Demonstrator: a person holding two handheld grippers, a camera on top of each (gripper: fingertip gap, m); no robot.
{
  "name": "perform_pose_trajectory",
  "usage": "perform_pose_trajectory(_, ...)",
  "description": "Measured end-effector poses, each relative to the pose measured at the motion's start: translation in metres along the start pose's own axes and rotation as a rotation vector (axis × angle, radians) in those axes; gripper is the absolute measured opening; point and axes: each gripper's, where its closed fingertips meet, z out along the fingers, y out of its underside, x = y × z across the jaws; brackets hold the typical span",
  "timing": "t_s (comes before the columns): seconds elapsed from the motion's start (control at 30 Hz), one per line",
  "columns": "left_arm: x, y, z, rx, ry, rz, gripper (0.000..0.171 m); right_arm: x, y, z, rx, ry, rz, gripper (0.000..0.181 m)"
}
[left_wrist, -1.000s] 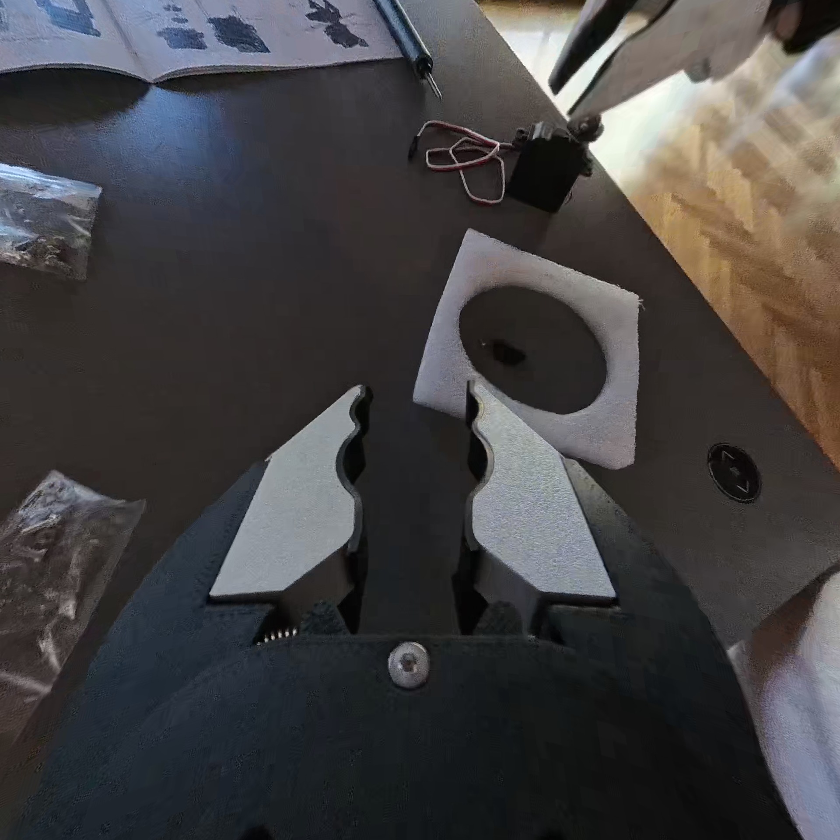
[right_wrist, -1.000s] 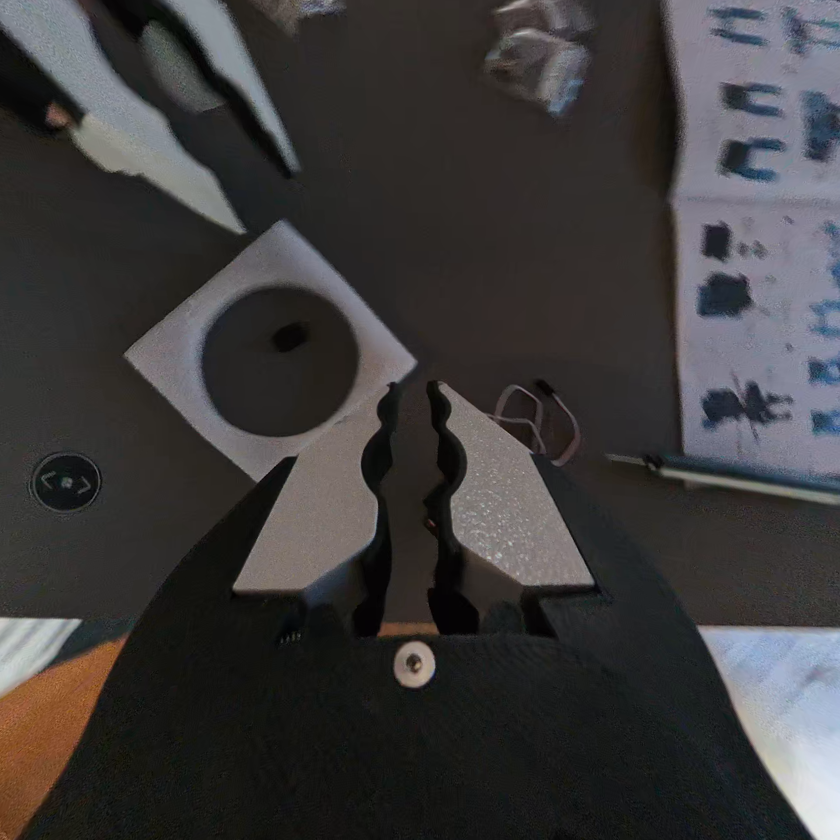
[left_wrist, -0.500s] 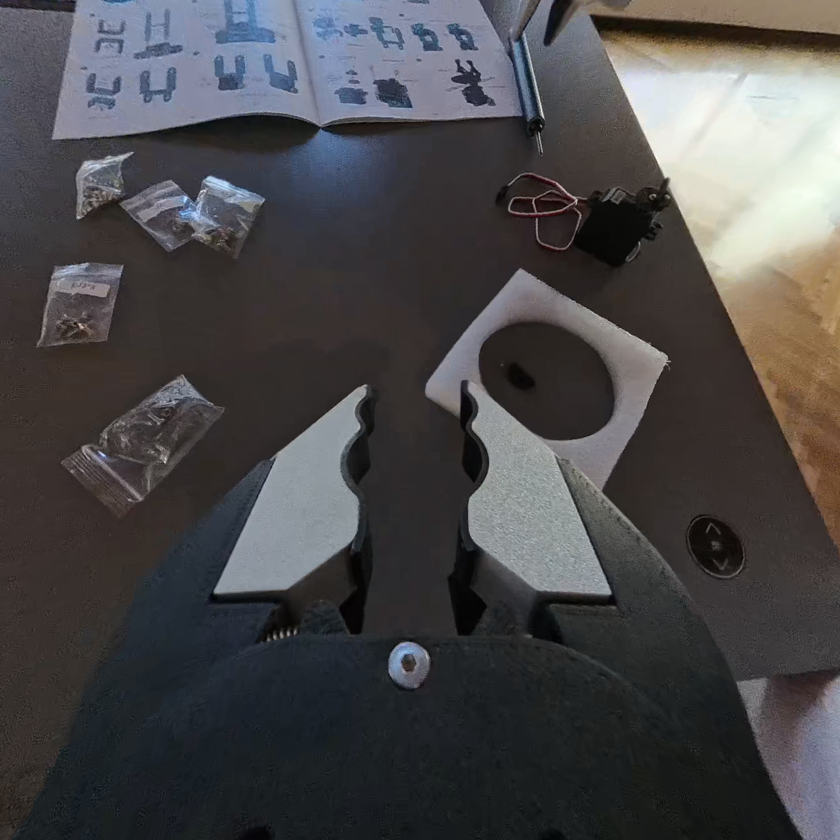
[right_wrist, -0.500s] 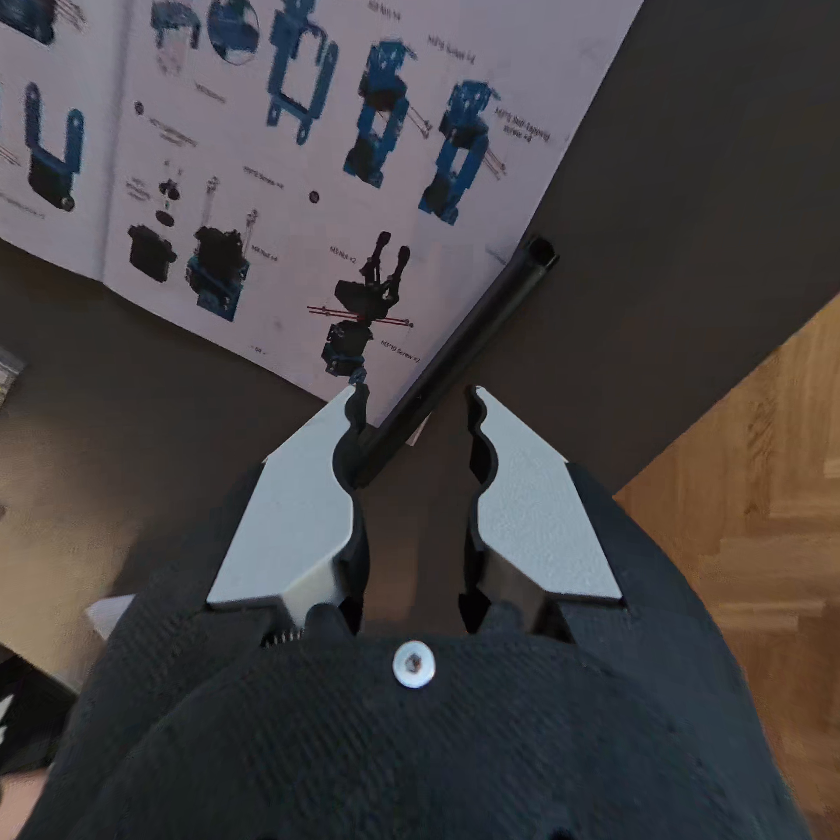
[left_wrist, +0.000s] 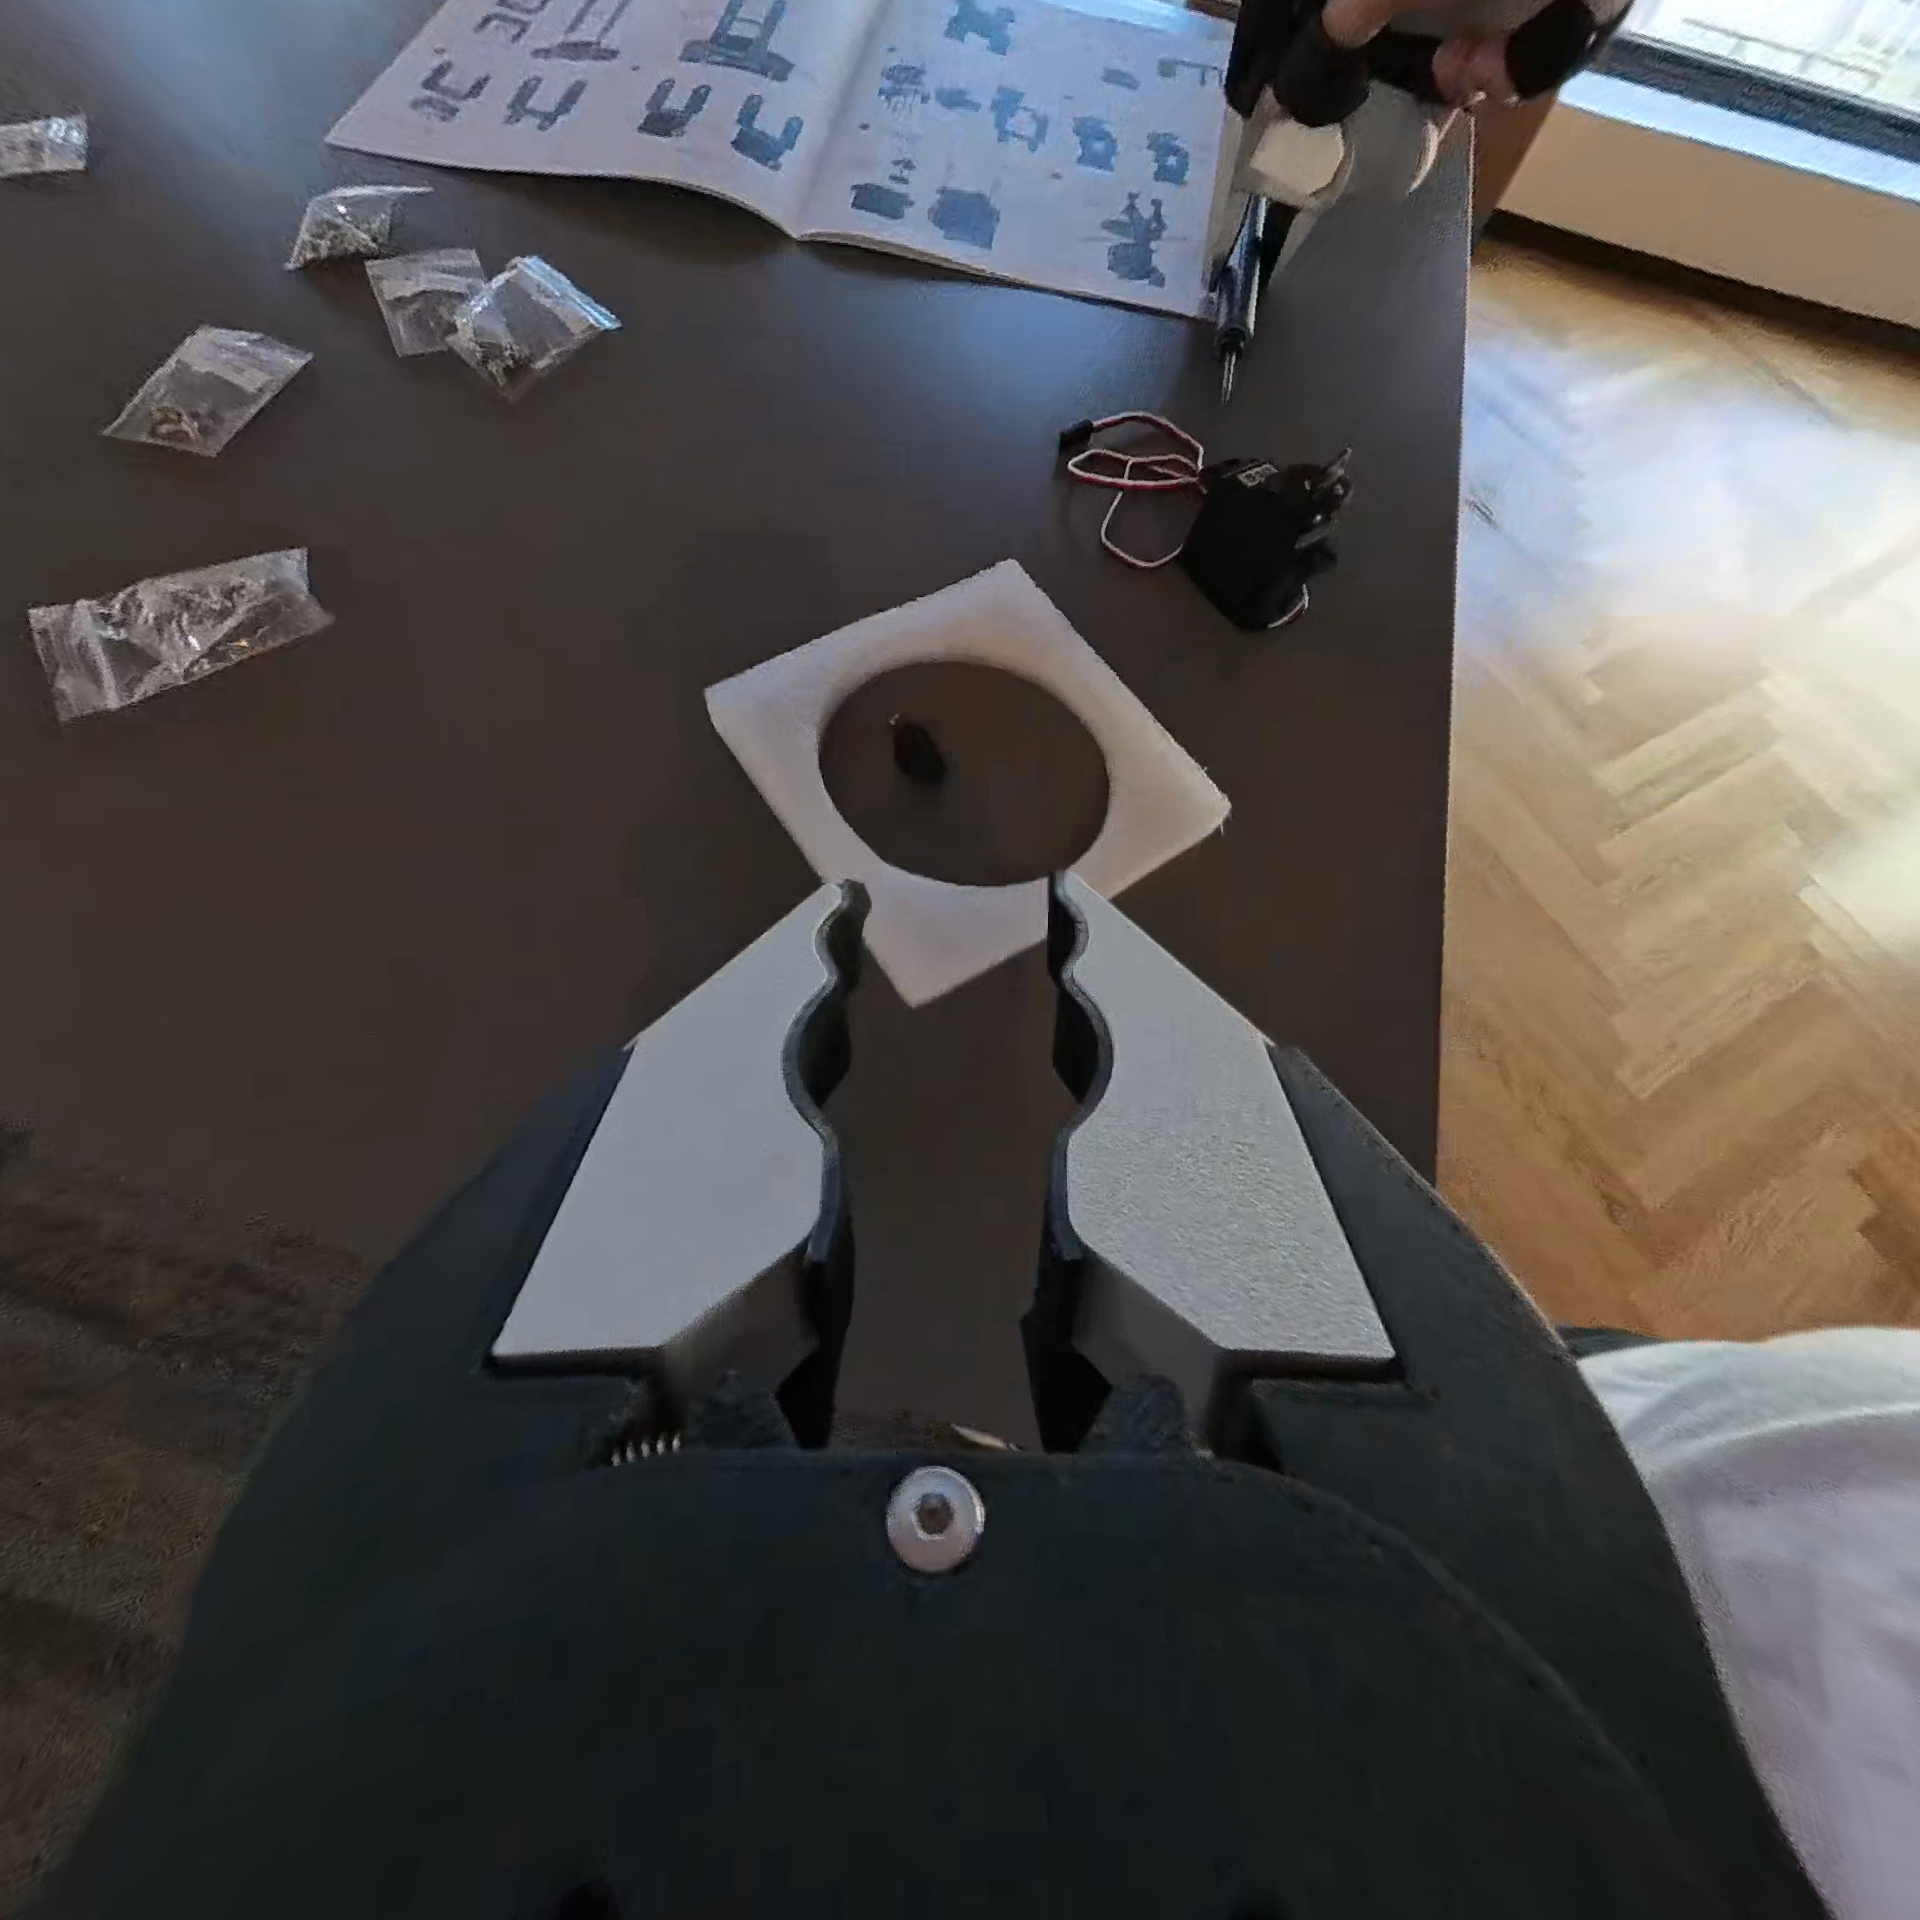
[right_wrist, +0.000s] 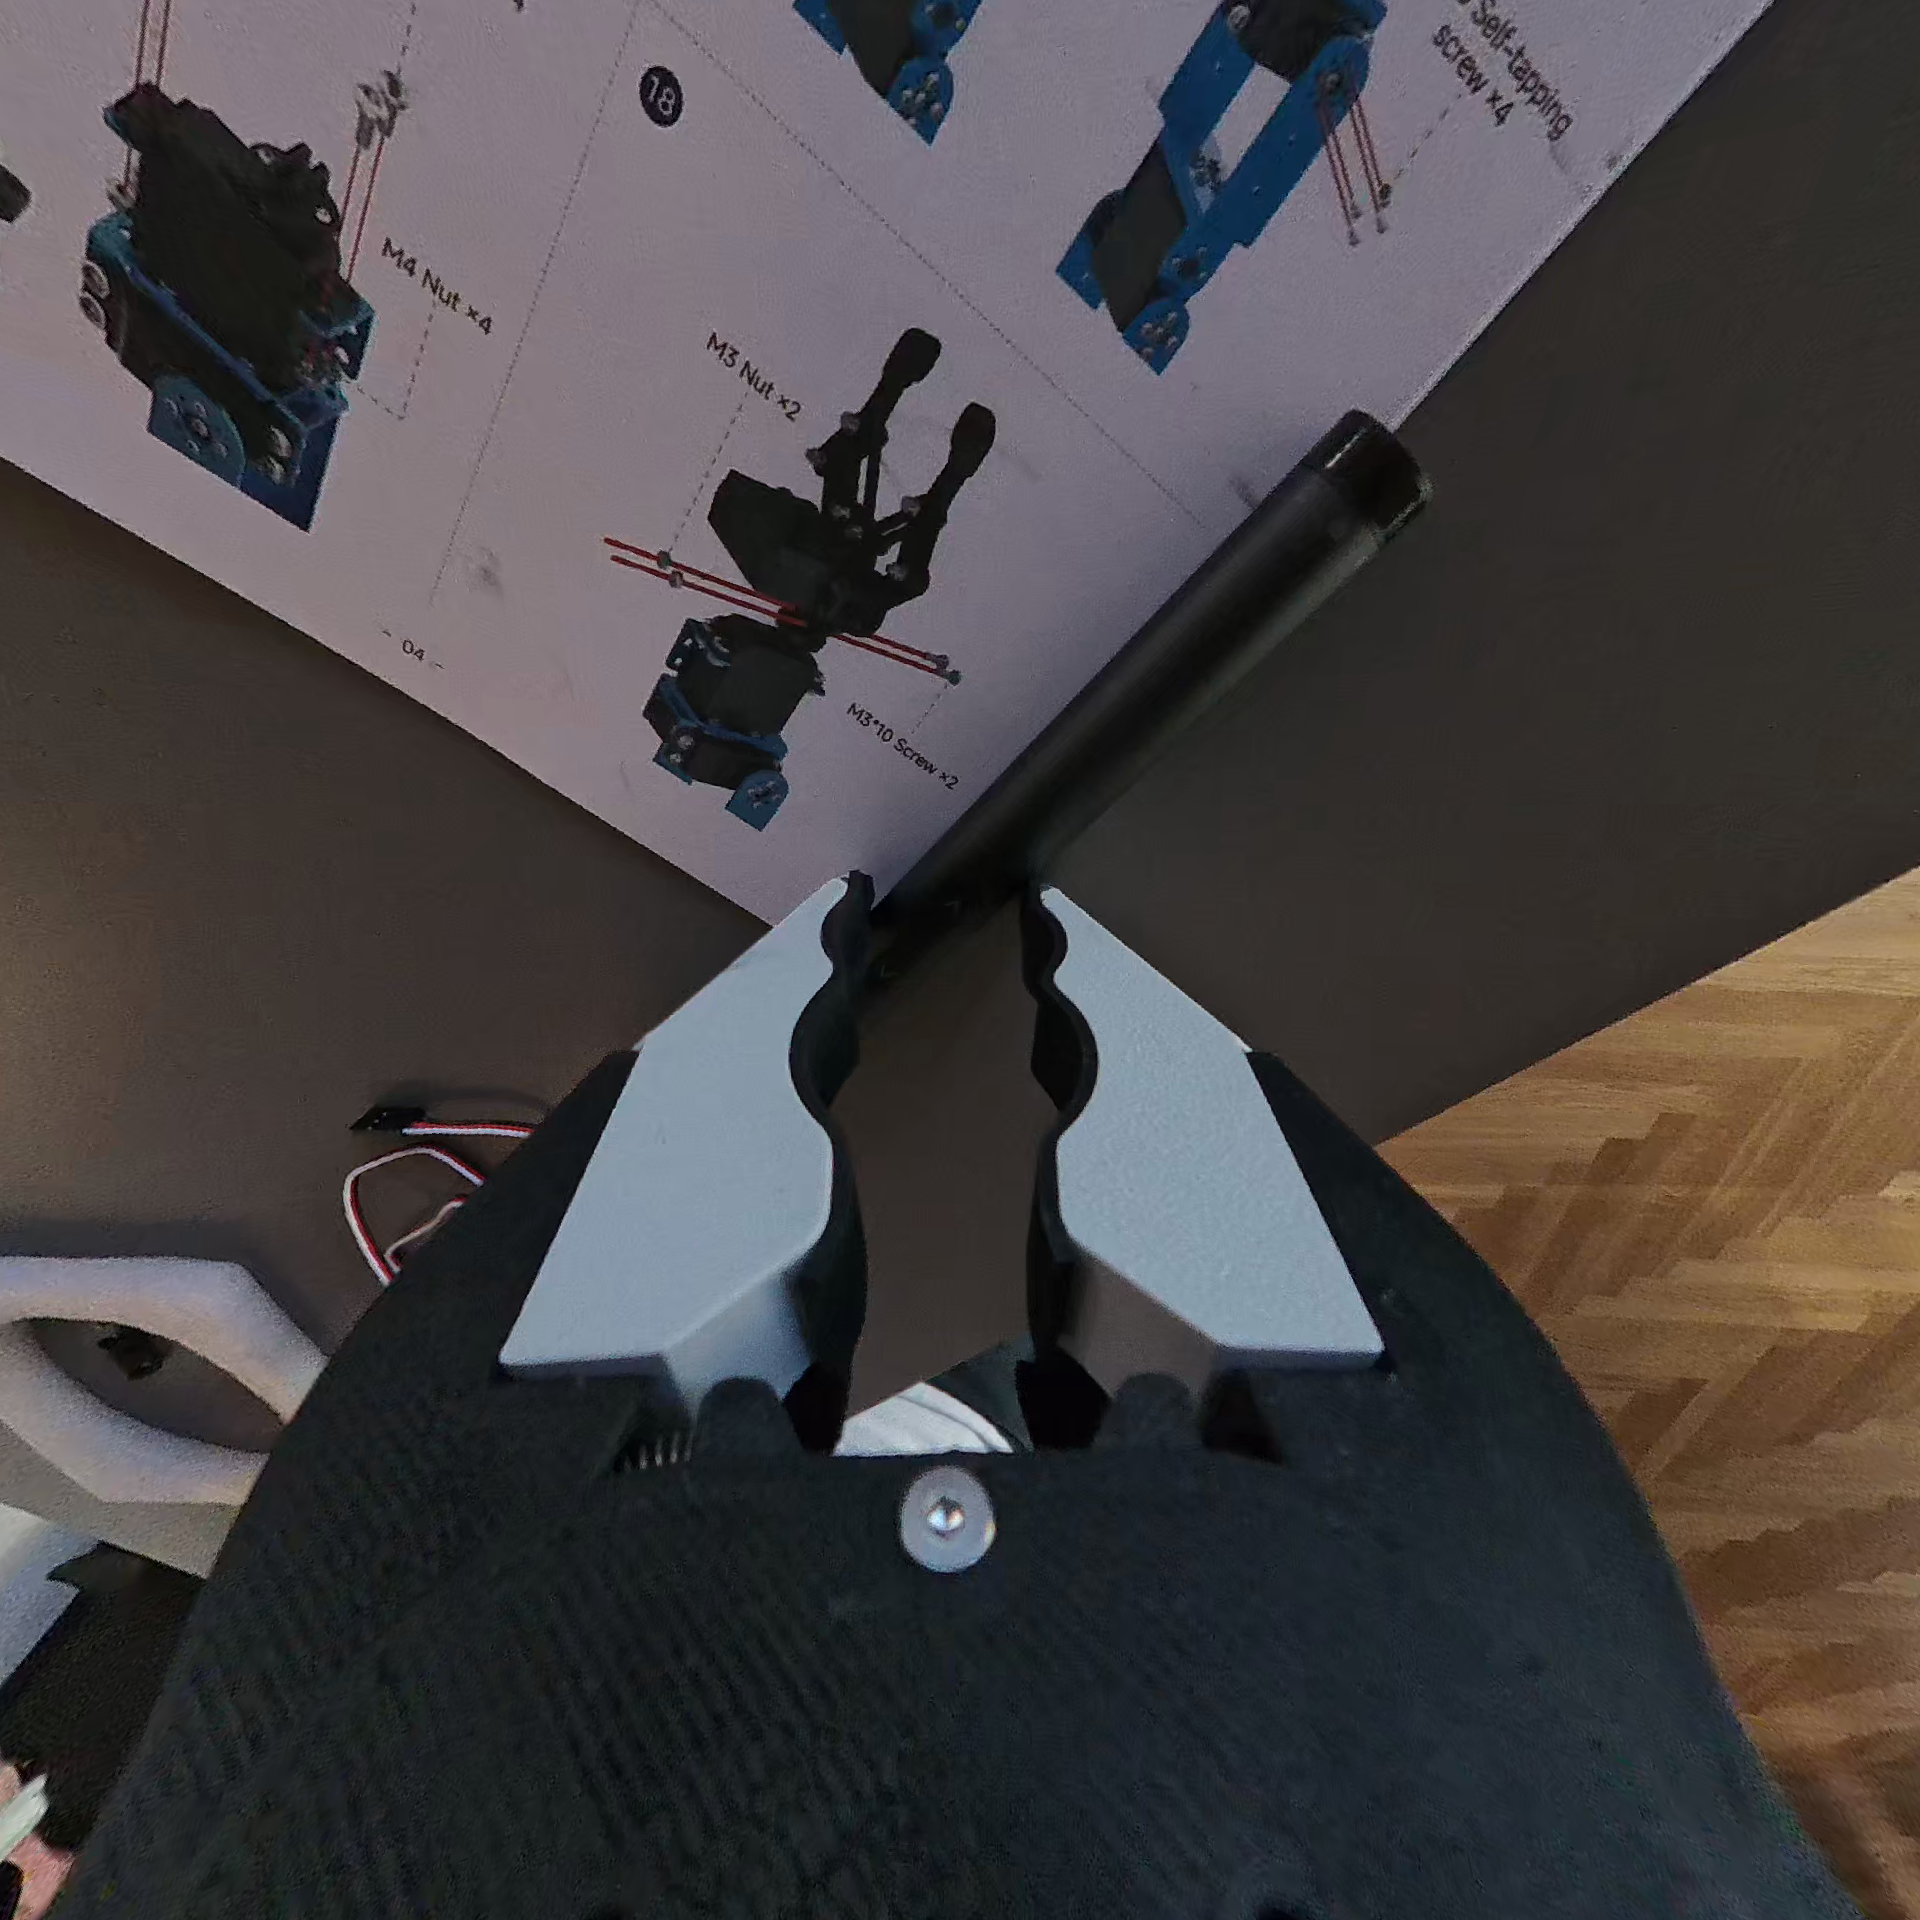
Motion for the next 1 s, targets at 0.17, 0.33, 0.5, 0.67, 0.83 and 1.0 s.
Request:
perform_pose_trajectory(0.17,-0.009,0.001,-0.016,-0.016,-0.047,0.015,0.034,-0.007,0.0,-0.003,-0.017,-0.117,0.009,0.016)
perform_pose_trajectory(0.33,-0.034,0.004,-0.029,-0.005,-0.101,0.017,0.033,-0.019,-0.018,-0.025,0.118,-0.259,-0.037,0.016)
perform_pose_trajectory(0.5,-0.06,0.009,-0.024,0.004,-0.09,-0.021,0.033,-0.069,-0.029,-0.08,0.323,-0.444,-0.234,0.016)
perform_pose_trajectory(0.67,-0.067,0.005,-0.017,0.042,-0.069,-0.075,0.034,-0.18,0.024,-0.167,0.646,-0.708,-0.704,0.016)
perform_pose_trajectory(0.83,-0.075,0.01,-0.016,0.051,-0.124,-0.161,0.033,-0.262,0.095,-0.172,0.814,-0.915,-1.035,0.016)
perform_pose_trajectory(1.0,-0.073,0.01,-0.024,0.108,-0.222,-0.256,0.03,-0.301,0.13,-0.137,0.729,-1.006,-1.243,0.016)
